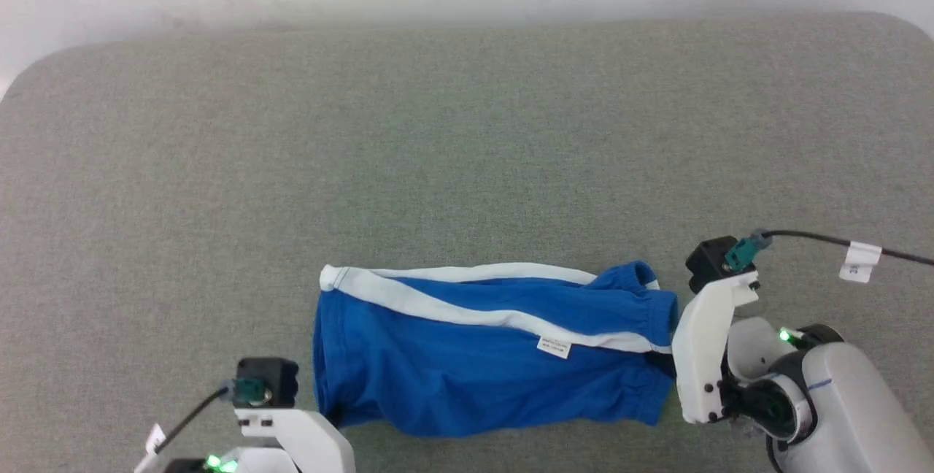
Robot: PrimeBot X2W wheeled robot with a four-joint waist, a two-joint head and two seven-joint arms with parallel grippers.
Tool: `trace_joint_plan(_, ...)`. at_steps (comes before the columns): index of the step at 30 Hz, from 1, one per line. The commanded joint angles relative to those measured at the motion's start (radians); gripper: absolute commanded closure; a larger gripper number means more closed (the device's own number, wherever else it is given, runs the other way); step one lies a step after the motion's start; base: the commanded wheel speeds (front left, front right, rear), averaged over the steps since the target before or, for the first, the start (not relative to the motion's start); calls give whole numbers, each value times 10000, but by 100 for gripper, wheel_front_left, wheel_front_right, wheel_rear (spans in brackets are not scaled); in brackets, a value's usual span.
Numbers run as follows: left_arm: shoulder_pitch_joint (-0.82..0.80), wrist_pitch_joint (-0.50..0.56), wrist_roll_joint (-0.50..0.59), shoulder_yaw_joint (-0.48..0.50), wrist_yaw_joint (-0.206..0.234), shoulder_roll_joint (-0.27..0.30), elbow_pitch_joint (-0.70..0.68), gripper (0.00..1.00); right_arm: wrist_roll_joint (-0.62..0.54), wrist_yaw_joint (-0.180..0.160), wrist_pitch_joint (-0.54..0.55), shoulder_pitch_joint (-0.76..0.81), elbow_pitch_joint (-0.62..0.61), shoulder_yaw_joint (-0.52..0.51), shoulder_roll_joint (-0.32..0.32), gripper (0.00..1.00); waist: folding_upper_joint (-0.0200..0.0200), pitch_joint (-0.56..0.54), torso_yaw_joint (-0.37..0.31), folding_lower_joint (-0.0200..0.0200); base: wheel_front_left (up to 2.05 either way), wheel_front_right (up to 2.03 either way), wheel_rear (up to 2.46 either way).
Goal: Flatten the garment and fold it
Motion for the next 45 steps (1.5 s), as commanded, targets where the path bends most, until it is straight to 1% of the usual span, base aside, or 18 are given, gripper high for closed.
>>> trace_joint_plan(1,65,-84,-57,-14,58,-94,94,100,-81,-9,-118,126,-46,-44,38,55,0,63,22,2,0,0,0)
trace_joint_plan(2,107,-170,-113,-17,89,-251,239,96,-165,-9,-246,228,-64,-84,85,0,0,89,26,2,0,0,0)
trace_joint_plan(3,140,-261,-121,-39,108,-365,408,21,-238,-9,-403,343,-101,-105,149,0,0,100,16,2,0,0,0)
trace_joint_plan(4,168,-357,-147,-48,100,-471,541,0,-328,-9,-614,455,-173,-125,204,0,0,100,-2,2,0,0,0)
trace_joint_plan(6,205,-618,-170,-2,78,-618,701,0,-529,-9,-1093,738,-392,-125,274,0,0,87,-32,2,0,0,0)
trace_joint_plan(9,172,-1365,26,246,84,-645,712,0,-867,-9,-2093,1305,-954,-227,371,0,0,-16,-50,2,0,0,0)
trace_joint_plan(11,160,-1948,251,440,89,-540,612,0,-1156,-9,-2844,1722,-1416,-397,467,0,0,-104,-64,2,0,0,0)
trace_joint_plan(14,188,-2641,497,743,162,-376,415,0,-1562,-9,-3692,2354,-2052,-745,656,0,0,-234,-68,2,0,0,0)
trace_joint_plan(18,150,-3479,956,1011,161,-35,105,0,-2103,-9,-4280,3006,-2824,-1350,962,0,0,-390,-47,2,0,0,0)
trace_joint_plan(21,121,-4111,1393,1197,286,205,-155,0,-2286,-9,-4223,3289,-3191,-1644,1103,0,0,-465,6,2,0,0,0)
trace_joint_plan(26,120,-5053,1840,1576,404,524,-595,0,-2330,-9,-3485,3340,-3364,-1815,1149,0,0,-463,272,2,0,0,0)
trace_joint_plan(29,108,-5381,2047,1756,414,789,-877,0,-2243,-9,-2898,3158,-3308,-1819,982,0,0,-384,504,2,0,0,0)
trace_joint_plan(32,102,-5470,2178,1854,363,1078,-1127,0,-2184,-9,-2457,2808,-3129,-1846,764,0,0,-250,715,2,0,0,0)
trace_joint_plan(38,211,-5461,2284,1968,401,1402,-1522,0,-2016,-9,-1986,1989,-2218,-1954,488,0,0,31,1034,2,0,0,0)
trace_joint_plan(45,209,-5565,2313,1951,456,1352,-1626,0,-1744,-9,-1776,1113,-669,-1771,486,0,0,404,1262,2,0,0,0)
